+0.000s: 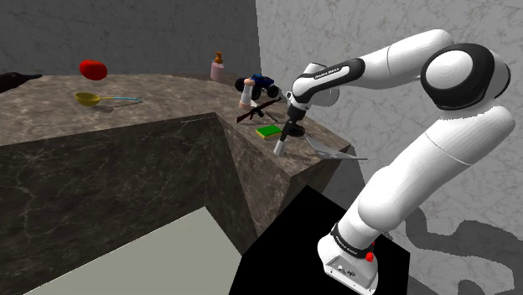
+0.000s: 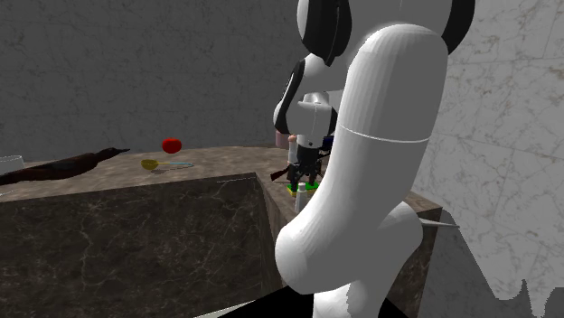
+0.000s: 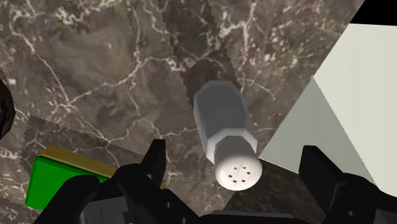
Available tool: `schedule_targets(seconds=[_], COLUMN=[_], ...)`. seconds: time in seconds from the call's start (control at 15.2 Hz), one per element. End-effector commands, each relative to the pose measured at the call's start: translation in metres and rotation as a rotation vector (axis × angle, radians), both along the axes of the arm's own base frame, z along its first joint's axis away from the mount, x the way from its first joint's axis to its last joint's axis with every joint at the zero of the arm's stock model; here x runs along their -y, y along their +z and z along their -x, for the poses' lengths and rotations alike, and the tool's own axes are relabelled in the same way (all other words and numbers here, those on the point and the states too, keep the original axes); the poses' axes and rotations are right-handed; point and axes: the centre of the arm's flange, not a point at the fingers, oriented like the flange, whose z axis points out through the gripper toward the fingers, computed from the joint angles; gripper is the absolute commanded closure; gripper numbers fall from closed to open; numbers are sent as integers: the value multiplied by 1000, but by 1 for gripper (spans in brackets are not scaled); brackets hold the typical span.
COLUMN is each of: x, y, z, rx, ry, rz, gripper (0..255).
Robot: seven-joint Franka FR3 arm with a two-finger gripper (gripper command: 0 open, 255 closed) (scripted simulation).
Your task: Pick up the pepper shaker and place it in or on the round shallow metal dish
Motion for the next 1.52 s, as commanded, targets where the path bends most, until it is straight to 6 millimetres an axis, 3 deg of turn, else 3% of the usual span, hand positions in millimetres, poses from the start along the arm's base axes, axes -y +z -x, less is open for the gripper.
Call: schedule_targets(seconds=[0.0, 0.13, 0.2, 0.79, 1.45], x=[0, 0, 0, 0, 0], y=[0, 0, 0, 0, 53], z=[0, 0, 0, 0, 0], rx=[0, 0, 0, 0, 0], ry=[0, 0, 0, 0, 0], rz=[0, 0, 0, 0, 0], gripper=[0, 0, 255, 255, 255])
